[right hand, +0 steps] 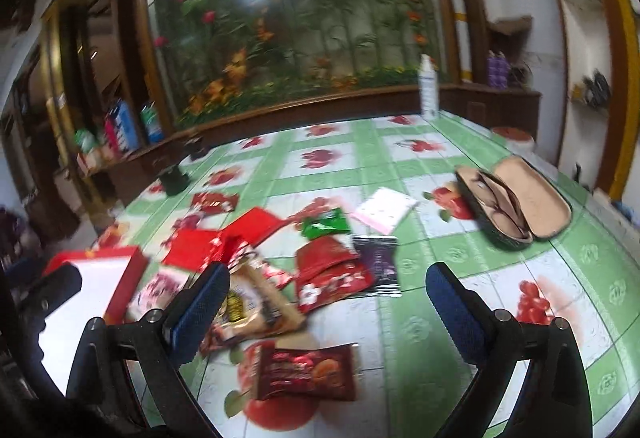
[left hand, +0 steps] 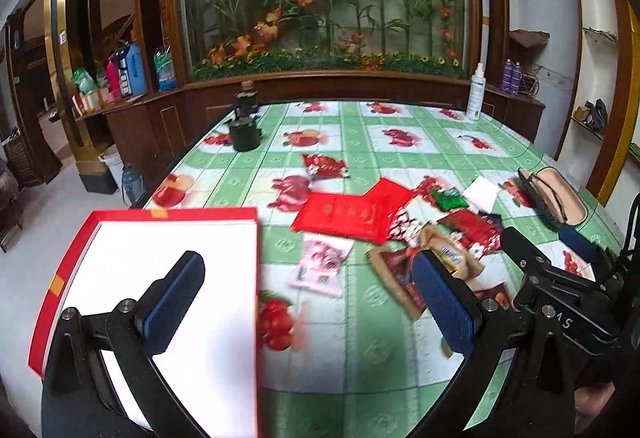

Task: Organize snacks
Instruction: 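Grasp the brown snack bag with left tool while right tool grasps the Soulkiss packet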

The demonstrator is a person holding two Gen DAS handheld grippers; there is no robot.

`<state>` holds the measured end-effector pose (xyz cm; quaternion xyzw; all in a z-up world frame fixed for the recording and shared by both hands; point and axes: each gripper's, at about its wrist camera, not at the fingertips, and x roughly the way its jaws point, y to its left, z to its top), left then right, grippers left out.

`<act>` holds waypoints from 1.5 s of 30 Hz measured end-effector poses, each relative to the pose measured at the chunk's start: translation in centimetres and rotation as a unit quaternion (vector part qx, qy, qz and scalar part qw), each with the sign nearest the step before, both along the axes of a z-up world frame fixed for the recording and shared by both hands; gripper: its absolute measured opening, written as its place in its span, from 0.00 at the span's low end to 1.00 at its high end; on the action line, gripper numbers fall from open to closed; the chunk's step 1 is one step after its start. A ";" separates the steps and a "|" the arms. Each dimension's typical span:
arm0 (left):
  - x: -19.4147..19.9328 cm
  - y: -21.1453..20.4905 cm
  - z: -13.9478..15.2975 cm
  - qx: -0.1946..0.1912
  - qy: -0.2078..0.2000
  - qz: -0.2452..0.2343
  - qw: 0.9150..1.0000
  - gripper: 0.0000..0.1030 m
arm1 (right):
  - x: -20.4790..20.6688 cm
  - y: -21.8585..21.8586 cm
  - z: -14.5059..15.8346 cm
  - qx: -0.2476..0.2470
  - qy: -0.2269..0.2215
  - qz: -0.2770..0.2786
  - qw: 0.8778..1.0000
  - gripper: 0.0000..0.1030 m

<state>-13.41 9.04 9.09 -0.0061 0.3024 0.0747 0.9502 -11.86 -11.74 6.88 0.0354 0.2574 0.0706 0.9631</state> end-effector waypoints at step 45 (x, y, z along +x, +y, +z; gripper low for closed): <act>8.5 -8.2 -7.4 0.026 0.164 -0.248 0.954 0.52 | 0.9 -2.2 -4.4 -0.057 0.161 0.228 0.959 0.91</act>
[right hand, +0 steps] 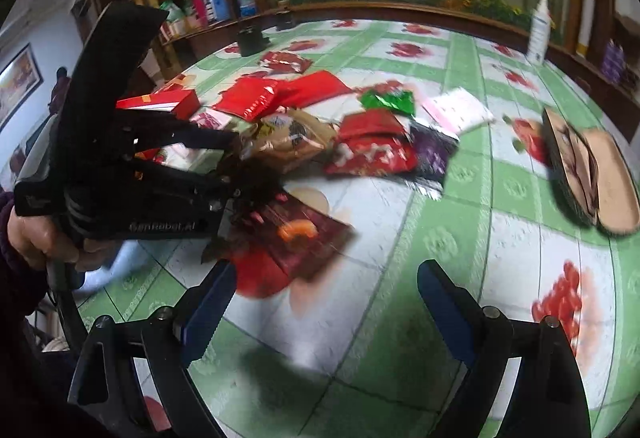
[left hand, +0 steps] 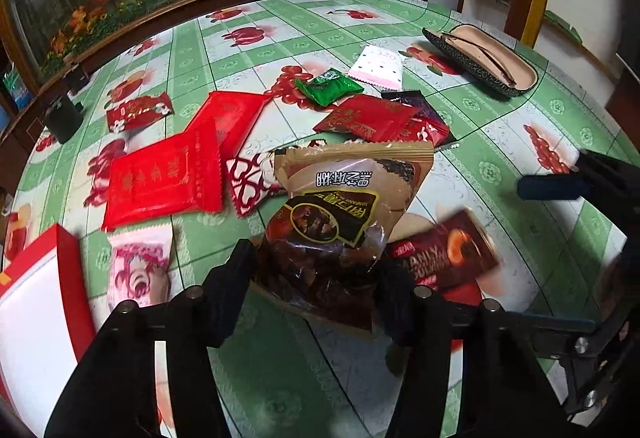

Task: Organize snacks
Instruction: 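Grasp the brown snack bag with left tool while right tool grasps the Soulkiss packet, then carry the brown bag with left tool while right tool carries Soulkiss packet to box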

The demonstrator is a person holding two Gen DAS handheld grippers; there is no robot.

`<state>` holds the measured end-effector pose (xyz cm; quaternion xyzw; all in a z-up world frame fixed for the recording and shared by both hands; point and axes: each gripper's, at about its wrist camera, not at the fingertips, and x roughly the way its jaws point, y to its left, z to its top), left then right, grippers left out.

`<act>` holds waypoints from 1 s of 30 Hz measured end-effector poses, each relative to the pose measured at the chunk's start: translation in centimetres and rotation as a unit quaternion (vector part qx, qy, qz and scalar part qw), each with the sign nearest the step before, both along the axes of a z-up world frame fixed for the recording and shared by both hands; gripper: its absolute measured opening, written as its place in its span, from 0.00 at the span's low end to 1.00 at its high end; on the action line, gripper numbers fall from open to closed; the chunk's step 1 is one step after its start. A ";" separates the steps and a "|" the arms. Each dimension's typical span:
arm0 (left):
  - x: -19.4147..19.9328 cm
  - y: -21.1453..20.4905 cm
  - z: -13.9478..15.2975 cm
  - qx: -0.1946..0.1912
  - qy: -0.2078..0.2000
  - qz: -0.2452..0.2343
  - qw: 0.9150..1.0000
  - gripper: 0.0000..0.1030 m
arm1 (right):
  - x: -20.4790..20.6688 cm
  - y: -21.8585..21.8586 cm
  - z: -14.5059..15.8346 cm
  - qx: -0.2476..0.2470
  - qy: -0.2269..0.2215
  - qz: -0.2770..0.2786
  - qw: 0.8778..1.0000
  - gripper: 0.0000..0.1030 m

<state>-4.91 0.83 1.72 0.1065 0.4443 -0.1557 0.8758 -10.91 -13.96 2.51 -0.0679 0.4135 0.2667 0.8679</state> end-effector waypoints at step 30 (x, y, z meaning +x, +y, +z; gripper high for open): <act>-8.0 6.6 2.2 -0.075 0.004 0.055 0.996 0.45 | 2.6 2.5 -0.9 0.012 0.016 -0.025 0.999 0.45</act>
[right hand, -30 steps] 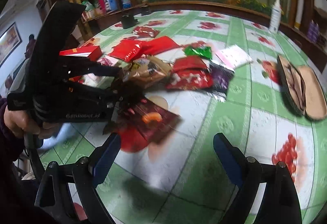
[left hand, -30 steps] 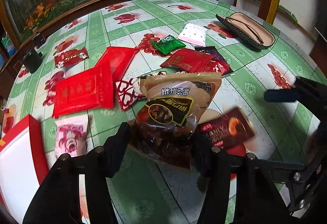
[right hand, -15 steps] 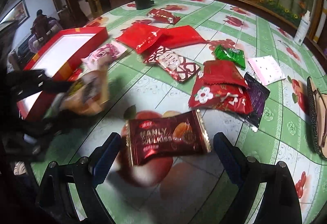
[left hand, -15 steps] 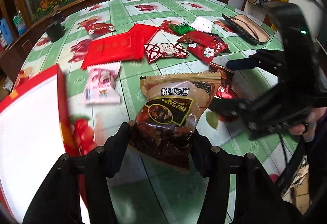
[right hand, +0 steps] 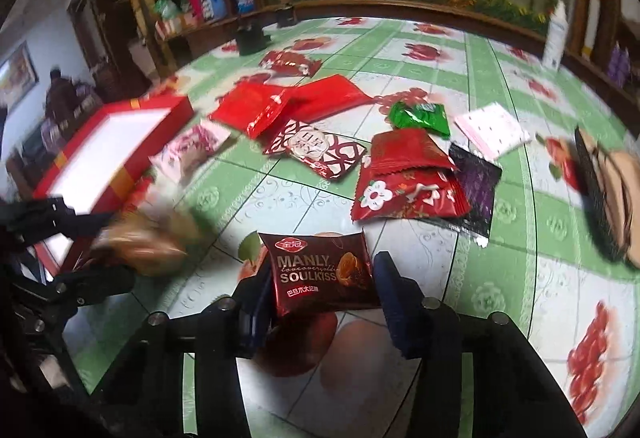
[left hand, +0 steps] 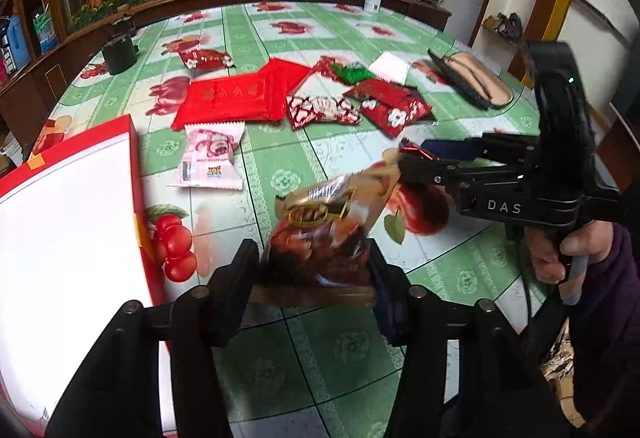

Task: Organize snacks
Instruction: 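Carry the brown bag with left tool while right tool carries Soulkiss packet to box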

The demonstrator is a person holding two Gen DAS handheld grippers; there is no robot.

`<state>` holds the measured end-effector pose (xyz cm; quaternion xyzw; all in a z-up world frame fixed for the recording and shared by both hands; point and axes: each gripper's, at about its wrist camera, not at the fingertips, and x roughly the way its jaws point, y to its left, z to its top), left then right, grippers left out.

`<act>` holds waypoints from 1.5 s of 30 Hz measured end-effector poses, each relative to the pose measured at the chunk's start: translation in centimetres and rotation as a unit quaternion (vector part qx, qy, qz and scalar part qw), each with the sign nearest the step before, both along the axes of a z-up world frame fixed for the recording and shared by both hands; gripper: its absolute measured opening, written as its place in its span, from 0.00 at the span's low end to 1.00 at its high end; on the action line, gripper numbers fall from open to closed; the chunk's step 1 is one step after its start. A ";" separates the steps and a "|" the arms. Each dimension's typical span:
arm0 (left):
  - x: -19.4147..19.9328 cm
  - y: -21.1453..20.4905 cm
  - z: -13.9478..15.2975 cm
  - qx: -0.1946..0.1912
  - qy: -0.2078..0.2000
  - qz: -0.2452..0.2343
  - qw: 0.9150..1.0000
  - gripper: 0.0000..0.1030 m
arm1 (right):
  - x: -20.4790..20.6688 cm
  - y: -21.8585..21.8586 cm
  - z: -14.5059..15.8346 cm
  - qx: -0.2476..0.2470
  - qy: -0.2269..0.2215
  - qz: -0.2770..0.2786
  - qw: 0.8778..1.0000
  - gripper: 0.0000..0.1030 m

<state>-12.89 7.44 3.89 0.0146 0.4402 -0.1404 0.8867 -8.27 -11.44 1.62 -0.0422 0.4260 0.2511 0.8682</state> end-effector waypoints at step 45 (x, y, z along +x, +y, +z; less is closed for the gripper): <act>1.6 -1.4 -2.2 -0.004 -0.010 -0.016 1.000 0.41 | -0.5 -3.8 0.2 0.187 0.051 -0.034 0.980 0.25</act>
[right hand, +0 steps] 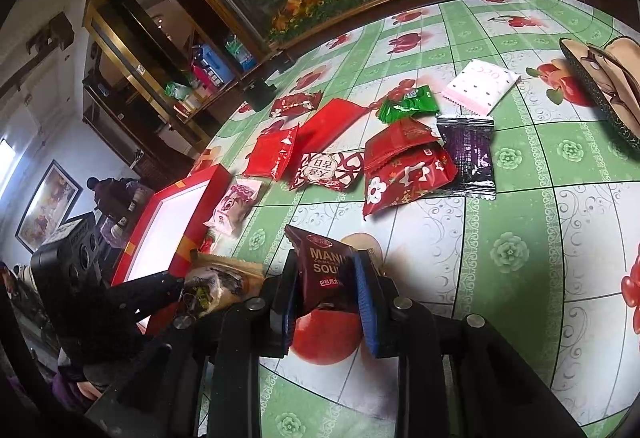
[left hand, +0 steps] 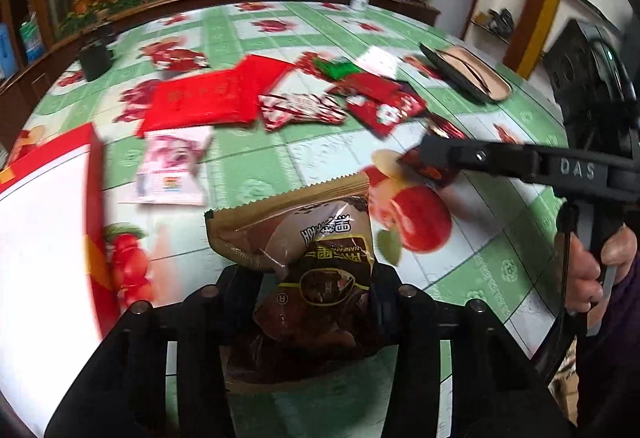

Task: Organize snacks
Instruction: 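Carry the brown bag with left tool while right tool carries Soulkiss packet to box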

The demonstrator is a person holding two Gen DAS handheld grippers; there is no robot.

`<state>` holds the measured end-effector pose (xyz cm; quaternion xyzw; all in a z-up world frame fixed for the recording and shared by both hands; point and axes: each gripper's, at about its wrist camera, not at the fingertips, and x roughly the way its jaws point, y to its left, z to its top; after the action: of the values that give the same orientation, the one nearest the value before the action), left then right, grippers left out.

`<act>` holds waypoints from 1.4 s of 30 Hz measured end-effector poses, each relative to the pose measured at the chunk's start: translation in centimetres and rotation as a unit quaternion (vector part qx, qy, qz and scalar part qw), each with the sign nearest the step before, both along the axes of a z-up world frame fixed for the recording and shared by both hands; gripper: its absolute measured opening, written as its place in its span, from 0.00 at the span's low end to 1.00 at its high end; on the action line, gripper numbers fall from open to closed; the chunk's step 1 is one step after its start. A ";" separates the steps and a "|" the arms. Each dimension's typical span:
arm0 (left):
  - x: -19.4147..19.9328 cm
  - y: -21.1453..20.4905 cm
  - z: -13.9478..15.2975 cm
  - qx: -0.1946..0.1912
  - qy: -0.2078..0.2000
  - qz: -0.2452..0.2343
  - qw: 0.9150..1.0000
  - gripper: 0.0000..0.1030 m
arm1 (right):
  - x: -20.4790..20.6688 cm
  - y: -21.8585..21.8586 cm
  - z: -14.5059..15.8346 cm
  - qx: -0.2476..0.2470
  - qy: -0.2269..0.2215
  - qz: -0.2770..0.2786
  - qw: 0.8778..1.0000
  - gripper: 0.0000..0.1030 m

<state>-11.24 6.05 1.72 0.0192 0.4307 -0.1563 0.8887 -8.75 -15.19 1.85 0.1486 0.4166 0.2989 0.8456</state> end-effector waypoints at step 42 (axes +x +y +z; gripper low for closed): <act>-6.4 17.9 2.0 0.083 -0.038 0.228 0.969 0.42 | -0.4 16.7 1.6 0.013 -0.037 0.109 0.993 0.21</act>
<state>-17.68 23.97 3.75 -0.0004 0.4014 0.0878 0.9117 -9.15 1.54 3.50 0.1021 0.3947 0.3997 0.8210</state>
